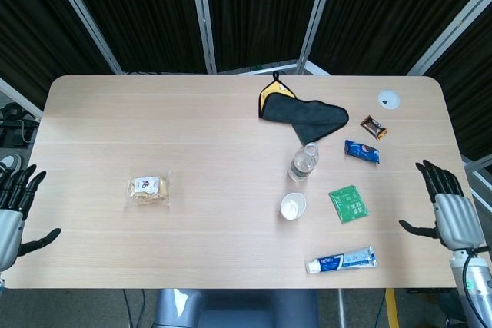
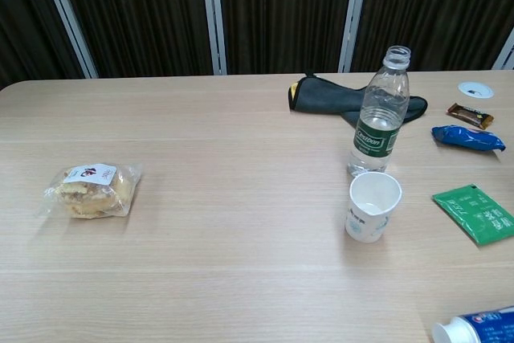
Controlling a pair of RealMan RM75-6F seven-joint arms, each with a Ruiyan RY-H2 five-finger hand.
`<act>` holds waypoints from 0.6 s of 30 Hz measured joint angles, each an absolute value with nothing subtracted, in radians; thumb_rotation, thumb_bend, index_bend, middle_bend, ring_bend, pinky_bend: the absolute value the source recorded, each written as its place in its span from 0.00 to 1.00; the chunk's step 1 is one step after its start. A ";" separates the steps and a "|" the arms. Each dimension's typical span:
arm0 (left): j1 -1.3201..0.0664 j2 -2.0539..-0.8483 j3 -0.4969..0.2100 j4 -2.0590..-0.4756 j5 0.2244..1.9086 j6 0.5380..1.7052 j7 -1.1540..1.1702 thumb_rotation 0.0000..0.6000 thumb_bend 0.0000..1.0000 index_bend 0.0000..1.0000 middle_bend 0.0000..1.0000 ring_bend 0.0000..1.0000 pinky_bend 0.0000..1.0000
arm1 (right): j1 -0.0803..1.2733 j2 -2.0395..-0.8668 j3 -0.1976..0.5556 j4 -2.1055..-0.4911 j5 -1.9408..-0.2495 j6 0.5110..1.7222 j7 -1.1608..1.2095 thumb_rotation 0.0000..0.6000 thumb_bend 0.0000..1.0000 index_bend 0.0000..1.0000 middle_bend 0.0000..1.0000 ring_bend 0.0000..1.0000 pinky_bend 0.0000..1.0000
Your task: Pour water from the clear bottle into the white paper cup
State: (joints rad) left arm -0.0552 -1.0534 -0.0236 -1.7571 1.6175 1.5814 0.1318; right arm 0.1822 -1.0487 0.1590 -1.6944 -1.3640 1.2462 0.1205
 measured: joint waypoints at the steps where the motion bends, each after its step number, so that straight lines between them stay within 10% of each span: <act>1: -0.057 -1.059 -0.025 -1.758 1.617 1.580 0.139 1.00 0.00 0.00 0.00 0.00 0.00 | 0.201 -1.056 0.164 -1.664 -1.358 1.210 0.155 1.00 0.00 0.00 0.00 0.00 0.00; 18: -0.082 -1.130 -0.052 -1.749 1.555 1.535 0.259 1.00 0.00 0.00 0.00 0.00 0.00 | 0.575 -1.297 0.135 -1.097 -1.570 0.838 1.008 1.00 0.00 0.00 0.00 0.00 0.00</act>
